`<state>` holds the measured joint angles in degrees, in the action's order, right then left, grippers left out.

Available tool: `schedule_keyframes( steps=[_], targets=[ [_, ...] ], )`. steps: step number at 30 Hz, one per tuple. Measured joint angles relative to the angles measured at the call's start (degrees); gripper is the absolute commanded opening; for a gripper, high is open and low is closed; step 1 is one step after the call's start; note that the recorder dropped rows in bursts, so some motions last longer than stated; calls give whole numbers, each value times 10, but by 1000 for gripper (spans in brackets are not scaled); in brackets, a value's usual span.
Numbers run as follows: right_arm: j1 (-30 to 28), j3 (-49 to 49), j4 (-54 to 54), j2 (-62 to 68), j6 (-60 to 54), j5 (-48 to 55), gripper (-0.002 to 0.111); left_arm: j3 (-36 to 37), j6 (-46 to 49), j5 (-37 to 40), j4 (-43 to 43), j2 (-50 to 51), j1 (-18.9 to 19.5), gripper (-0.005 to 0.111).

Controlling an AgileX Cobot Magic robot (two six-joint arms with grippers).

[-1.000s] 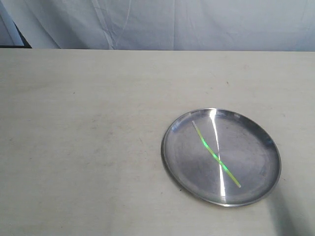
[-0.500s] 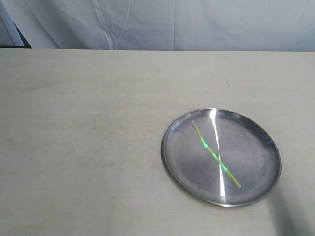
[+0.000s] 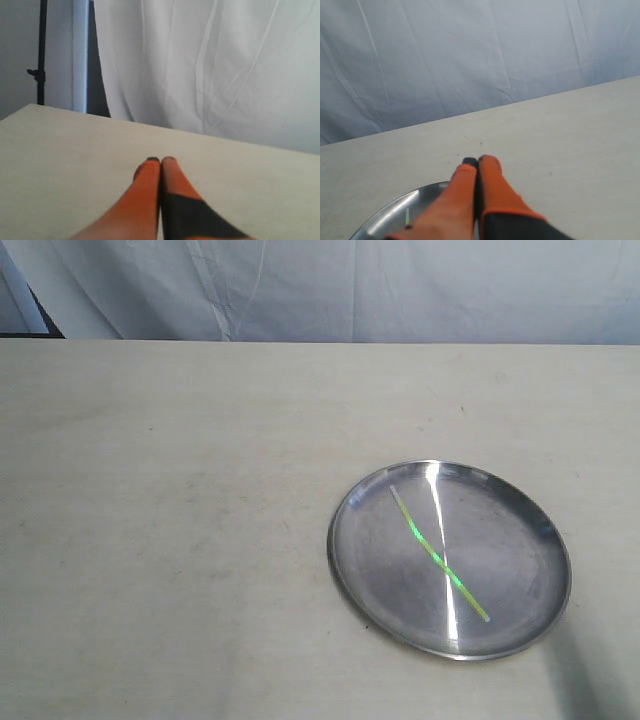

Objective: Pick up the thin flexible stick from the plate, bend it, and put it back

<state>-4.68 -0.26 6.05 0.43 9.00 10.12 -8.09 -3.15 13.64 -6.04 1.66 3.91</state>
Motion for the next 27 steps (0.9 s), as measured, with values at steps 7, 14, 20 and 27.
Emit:
schedule_keyframes(
  steps=[7,14,20,27],
  targets=[
    [0,0,0,0,0,0,0,76,-8,-48,73,0,0,0],
    [0,0,0,0,0,0,0,78,-8,-15,79,0,0,0],
    [0,0,0,0,0,0,0,78,-8,-13,79,0,0,0],
    [0,0,0,0,0,0,0,78,-8,-13,79,0,0,0]
  ],
)
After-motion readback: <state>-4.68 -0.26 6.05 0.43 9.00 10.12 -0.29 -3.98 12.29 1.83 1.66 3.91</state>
